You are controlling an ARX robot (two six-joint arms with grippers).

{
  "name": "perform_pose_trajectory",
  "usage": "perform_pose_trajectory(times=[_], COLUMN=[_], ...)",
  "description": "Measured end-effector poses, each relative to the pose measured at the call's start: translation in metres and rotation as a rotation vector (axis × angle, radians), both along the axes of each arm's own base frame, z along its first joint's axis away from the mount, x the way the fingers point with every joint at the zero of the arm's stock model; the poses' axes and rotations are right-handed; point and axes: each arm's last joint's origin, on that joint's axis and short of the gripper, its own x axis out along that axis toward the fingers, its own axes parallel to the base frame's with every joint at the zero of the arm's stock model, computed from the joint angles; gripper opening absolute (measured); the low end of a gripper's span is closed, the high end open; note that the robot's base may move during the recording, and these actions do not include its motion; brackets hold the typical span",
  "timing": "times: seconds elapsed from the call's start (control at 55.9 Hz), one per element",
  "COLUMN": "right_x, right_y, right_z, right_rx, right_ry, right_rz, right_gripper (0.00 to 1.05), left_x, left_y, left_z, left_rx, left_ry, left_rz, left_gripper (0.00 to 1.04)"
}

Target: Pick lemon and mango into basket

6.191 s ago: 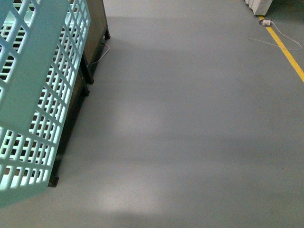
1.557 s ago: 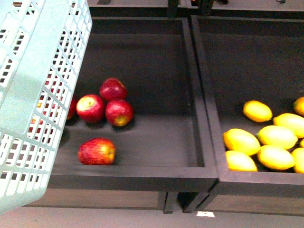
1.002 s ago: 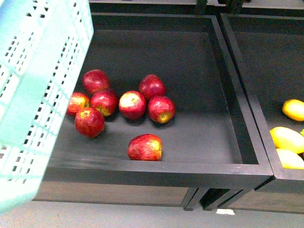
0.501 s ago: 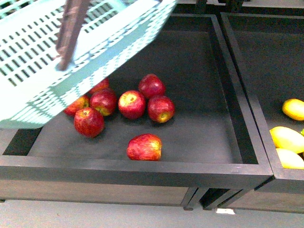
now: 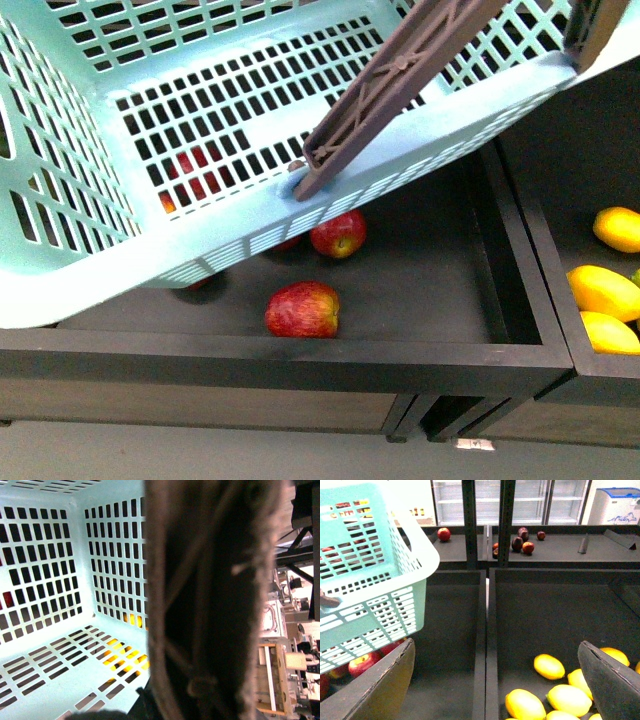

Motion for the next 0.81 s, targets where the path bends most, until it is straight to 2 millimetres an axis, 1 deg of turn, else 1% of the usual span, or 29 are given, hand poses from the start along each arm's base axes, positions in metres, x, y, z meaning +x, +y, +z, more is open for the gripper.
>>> perform_pose_trajectory(times=[0.089, 0.358, 0.376, 0.394, 0.429, 0.465, 0.519, 0.59, 0.68, 0.734, 0.769, 0.805], right_x=[0.000, 0.000, 0.000, 0.001, 0.003, 0.009, 0.019, 0.036, 0.059, 0.077, 0.085, 0.100], right_y=[0.000, 0.000, 0.000, 0.000, -0.002, -0.007, -0.014, -0.022, -0.030, -0.036, -0.038, -0.041], right_z=[0.000, 0.000, -0.001, -0.001, -0.003, -0.005, -0.006, -0.006, -0.006, -0.007, -0.008, -0.010], right_rx=[0.000, 0.000, 0.009, 0.037, 0.095, 0.165, 0.222, 0.251, 0.242, 0.252, 0.255, 0.266], right_ry=[0.000, 0.001, 0.026, 0.110, 0.244, 0.343, 0.391, 0.409, 0.416, 0.429, 0.434, 0.449], right_rz=[0.000, 0.000, 0.025, 0.084, 0.127, 0.150, 0.116, 0.063, -0.011, -0.056, -0.078, -0.119], right_gripper=[0.96, 0.96, 0.96, 0.96, 0.96, 0.96, 0.96, 0.96, 0.96, 0.96, 0.96, 0.96], left_x=[-0.002, -0.001, -0.001, -0.001, -0.001, -0.001, -0.002, -0.001, -0.001, -0.001, -0.001, -0.001], left_y=[-0.003, -0.002, -0.002, -0.002, -0.002, -0.002, -0.003, -0.002, -0.002, -0.002, -0.002, -0.002], left_z=[0.000, 0.000, 0.000, 0.000, 0.000, 0.000, 0.000, 0.000, 0.000, 0.000, 0.000, 0.000], left_rx=[-0.003, 0.002, 0.002, 0.003, 0.003, 0.003, 0.002, -0.001, 0.005, 0.005, 0.005, 0.005], left_ry=[0.002, -0.002, -0.002, -0.002, -0.002, -0.002, -0.002, 0.000, -0.004, -0.005, -0.005, -0.004], left_rz=[-0.017, -0.004, -0.004, -0.004, -0.004, -0.005, -0.014, -0.015, -0.012, -0.013, -0.012, -0.013], left_gripper=[0.04, 0.04, 0.04, 0.04, 0.04, 0.04, 0.04, 0.04, 0.04, 0.04, 0.04, 0.04])
